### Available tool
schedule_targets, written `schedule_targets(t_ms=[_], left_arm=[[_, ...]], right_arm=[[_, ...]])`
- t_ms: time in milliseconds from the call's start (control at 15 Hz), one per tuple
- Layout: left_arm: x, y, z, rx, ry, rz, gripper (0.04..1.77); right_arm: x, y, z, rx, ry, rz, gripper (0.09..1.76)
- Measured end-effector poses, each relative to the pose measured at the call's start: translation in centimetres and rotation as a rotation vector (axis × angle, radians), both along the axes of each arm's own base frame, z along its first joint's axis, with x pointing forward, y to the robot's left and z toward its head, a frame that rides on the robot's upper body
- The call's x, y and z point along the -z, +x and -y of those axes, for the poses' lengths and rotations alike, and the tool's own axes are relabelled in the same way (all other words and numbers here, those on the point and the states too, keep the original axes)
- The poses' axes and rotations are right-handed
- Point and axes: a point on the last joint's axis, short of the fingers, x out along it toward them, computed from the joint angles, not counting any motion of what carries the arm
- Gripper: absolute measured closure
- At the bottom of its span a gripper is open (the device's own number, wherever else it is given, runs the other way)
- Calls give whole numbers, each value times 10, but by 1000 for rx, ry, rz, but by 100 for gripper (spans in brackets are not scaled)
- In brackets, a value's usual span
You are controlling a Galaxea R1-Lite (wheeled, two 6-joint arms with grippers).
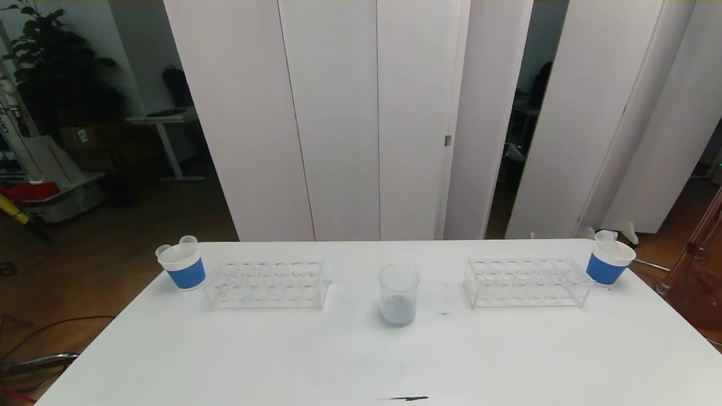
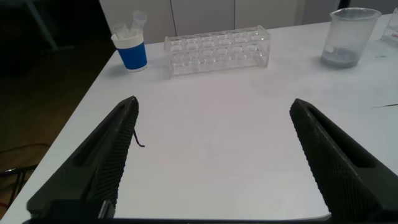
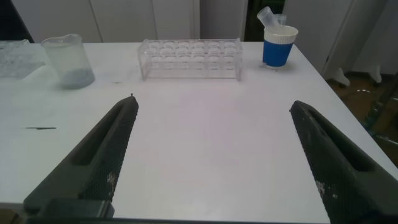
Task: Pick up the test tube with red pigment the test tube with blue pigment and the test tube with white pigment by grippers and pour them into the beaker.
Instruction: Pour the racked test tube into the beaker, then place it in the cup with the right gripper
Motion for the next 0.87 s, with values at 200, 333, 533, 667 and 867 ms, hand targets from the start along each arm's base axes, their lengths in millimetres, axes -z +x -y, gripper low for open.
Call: schedule_targets(t_ms=[200, 333, 533, 667, 867], left_arm=[[0, 0, 0, 0, 0, 0, 7], [0, 0, 0, 0, 0, 0, 7], [0, 0, 0, 0, 0, 0, 7], [0, 0, 0, 0, 0, 0, 7], [0, 0, 0, 0, 0, 0, 7]], right_arm=[[3, -2, 1, 29, 18, 17, 10], [5, -2, 1, 47, 5, 16, 10], [6, -2, 1, 43, -17, 5, 10], [7, -1, 1, 43, -19, 4, 10], [7, -1, 1, 43, -18, 4, 10]])
